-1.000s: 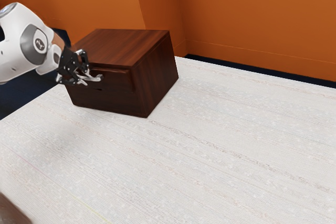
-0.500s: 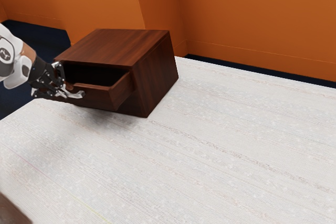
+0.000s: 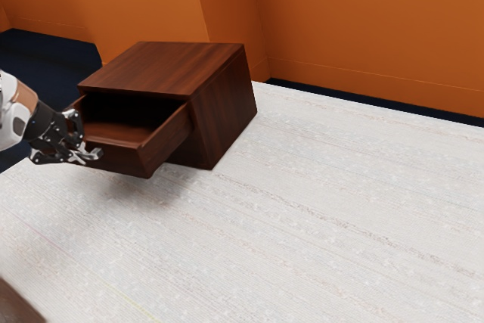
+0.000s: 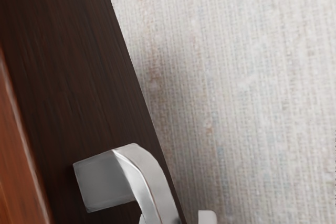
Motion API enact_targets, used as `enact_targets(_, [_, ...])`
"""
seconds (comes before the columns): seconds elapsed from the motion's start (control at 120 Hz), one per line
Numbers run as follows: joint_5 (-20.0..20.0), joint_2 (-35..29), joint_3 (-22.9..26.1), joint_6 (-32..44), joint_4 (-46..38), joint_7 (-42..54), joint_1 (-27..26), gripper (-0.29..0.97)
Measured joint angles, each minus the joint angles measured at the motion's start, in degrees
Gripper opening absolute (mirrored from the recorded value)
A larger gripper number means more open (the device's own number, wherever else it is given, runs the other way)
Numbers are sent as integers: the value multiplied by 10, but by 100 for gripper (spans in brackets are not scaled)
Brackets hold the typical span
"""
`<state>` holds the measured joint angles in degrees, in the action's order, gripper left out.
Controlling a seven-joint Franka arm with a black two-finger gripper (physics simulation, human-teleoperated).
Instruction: Pull the drawer handle with one arm to open the drawer
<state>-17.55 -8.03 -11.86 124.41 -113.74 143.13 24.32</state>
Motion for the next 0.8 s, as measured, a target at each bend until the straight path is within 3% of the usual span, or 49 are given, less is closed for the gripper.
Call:
enact_targets(0.408, [22, -34, -20, -2, -34, 10, -11, -6])
enact_targets(0.667, [27, -37, -20, -5, -34, 11, -9, 11])
enact_targets(0.8, [30, -79, -22, -11, -32, 9, -7, 17])
